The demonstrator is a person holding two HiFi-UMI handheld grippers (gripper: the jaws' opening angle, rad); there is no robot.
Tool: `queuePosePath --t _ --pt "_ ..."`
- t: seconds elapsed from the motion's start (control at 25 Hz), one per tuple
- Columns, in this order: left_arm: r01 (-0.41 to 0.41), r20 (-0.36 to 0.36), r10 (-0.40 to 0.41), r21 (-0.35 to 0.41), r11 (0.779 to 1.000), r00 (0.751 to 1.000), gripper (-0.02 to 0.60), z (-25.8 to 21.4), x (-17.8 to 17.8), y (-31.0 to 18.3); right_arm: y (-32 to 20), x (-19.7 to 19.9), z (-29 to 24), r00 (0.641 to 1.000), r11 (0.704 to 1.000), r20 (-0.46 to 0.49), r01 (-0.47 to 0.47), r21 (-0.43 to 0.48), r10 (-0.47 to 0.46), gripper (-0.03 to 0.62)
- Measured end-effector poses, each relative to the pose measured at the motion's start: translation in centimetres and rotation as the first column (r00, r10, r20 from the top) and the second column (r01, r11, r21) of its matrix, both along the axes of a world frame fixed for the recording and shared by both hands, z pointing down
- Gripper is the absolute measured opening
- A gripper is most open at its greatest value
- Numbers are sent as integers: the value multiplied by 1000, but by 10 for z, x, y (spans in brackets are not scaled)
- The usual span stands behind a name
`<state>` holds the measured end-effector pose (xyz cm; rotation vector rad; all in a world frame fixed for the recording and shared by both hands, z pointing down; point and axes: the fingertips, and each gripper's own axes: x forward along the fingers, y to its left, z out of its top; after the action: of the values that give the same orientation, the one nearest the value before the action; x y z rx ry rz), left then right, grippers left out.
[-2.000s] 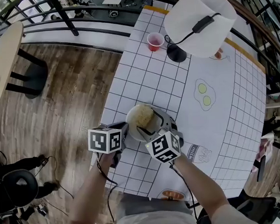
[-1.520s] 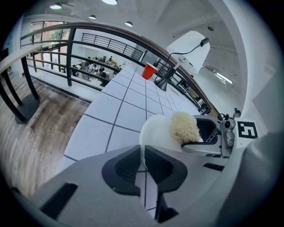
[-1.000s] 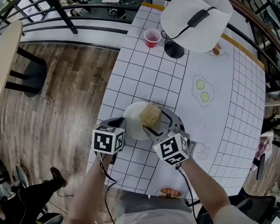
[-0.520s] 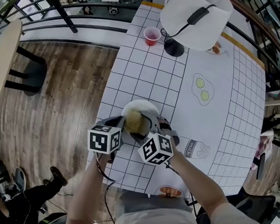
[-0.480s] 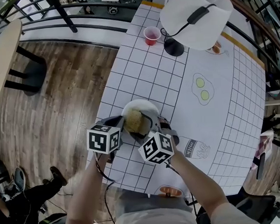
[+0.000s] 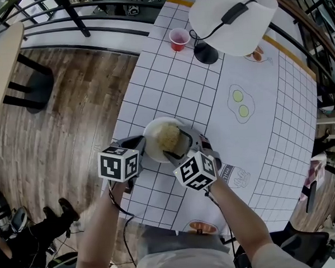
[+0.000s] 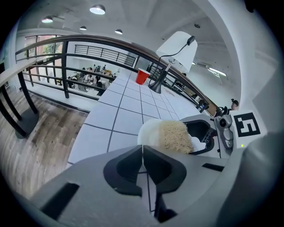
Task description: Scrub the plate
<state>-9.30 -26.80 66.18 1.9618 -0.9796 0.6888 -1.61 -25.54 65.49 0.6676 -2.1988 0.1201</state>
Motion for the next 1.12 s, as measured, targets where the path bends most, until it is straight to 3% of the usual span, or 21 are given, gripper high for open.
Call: queuePosePath --t 0.24,0.52,0.72,0.84,1.0,1.12 --pt "25 -5 -25 -4 1000 1000 20 0 0 0 2 24 -1 999 1000 -36 -8 7 9 367" --pt "18 19 -18 -2 1000 1000 20 -1 0 -1 0 48 -8 996 996 -34 -83 15 84 367" --pt "15 21 -15 -5 1000 1000 20 -3 1 2 -3 44 -27 990 990 -78 -114 84 120 367" --pt "7 21 -7 -4 1000 1000 20 -4 3 5 -1 23 -46 995 989 -35 -91 114 95 367" --pt "17 6 -17 -13 1000 1000 20 -4 5 8 26 -25 -54 997 999 79 16 30 -19 367" --pt "22 26 -22 -9 1000 999 20 -4 0 7 39 -40 -39 996 996 36 83 -15 -82 367"
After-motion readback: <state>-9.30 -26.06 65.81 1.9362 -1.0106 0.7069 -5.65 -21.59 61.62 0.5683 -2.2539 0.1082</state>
